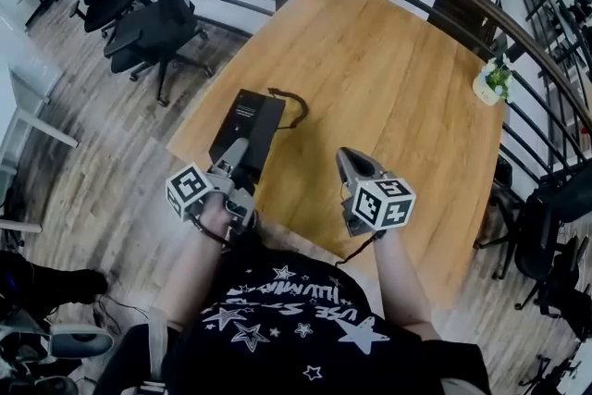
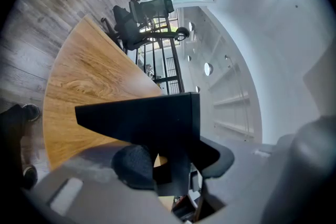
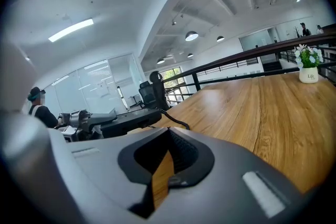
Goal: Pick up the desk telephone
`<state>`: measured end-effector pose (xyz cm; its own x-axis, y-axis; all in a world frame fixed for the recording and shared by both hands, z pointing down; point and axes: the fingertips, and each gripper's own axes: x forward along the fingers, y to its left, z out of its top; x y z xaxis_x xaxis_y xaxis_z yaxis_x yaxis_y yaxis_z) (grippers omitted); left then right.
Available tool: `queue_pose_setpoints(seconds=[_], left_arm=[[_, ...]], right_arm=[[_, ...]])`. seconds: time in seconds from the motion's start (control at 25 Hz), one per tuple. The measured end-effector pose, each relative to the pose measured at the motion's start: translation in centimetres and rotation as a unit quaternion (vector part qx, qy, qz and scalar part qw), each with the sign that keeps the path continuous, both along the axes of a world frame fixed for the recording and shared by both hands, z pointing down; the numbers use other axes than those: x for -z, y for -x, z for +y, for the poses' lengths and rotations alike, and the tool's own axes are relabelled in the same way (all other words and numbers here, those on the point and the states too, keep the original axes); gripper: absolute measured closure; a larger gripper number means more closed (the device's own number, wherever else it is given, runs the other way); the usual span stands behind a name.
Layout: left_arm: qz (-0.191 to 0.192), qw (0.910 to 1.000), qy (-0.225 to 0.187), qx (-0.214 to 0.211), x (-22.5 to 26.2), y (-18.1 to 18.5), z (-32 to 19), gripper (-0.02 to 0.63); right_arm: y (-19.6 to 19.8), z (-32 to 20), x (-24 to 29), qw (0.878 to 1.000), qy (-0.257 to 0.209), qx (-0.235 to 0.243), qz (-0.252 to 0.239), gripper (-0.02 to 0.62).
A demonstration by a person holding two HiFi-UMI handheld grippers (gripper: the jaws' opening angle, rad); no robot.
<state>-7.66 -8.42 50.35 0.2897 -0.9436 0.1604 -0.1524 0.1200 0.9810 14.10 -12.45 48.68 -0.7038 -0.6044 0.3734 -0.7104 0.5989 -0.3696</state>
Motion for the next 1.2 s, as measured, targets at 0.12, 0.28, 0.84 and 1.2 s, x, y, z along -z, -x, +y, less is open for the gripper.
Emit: queue_pose_setpoints(seconds=[0.12,0.28,0.84,1.2], left_arm=[[-0.004,0.9999,-0.003,0.011,0.3,-1.6,2.3,0.419],[-0.002,0.9995,-0.004,0.032,0.1,-3.4,4.8,0.419],[-0.007,0.9971,-0.022,0.073,1.8,-6.1,12.2,0.419],[-0.002,0.9961,-0.038,0.08,2.7,-5.9,14.3,0.419]], right_arm=[[-1.7,1.5,0.0,1.0,0.003,0.014,-0.005,0.595],[-3.8,3.2,0.3,0.999,0.006,0.035,-0.021,0.595],[-5.6,7.2,-0.8,0.997,0.004,0.079,-0.021,0.595],[-4.3,8.9,0.3,0.994,-0.016,0.103,-0.017,0.595]])
